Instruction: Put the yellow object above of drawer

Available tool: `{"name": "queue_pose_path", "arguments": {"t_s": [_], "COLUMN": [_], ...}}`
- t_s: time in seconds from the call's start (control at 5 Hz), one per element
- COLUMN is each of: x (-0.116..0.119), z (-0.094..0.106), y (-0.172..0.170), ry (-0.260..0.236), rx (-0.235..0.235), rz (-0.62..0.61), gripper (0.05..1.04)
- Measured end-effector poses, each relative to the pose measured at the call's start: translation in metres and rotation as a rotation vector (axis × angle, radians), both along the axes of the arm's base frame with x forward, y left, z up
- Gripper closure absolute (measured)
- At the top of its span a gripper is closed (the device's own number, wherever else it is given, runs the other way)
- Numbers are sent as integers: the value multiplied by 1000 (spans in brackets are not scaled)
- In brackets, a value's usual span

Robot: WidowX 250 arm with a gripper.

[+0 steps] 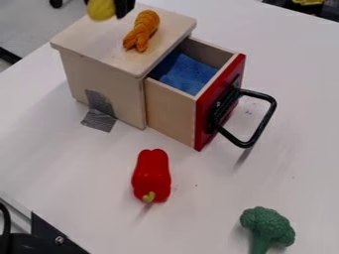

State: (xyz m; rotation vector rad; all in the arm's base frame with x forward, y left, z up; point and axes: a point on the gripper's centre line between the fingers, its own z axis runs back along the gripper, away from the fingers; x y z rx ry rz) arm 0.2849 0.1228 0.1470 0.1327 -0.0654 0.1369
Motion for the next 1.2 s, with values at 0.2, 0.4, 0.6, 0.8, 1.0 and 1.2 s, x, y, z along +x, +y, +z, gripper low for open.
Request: {"name": "queue_pose_path", "arguments": {"t_s": [0.2,0.4,0.6,0.8,1.0,1.2], "x": [5,8,12,10,7,4], "z": [-25,-37,-41,-43,-41,-37], "y": [11,23,30,28,25,21], "ry": [29,30,17,24,29,41], "rx": [-24,-52,-66,-77,-85,-99], "rz": [-25,-59,-74,-72,-77,-86], "gripper": [469,469,393,258,77,83]}}
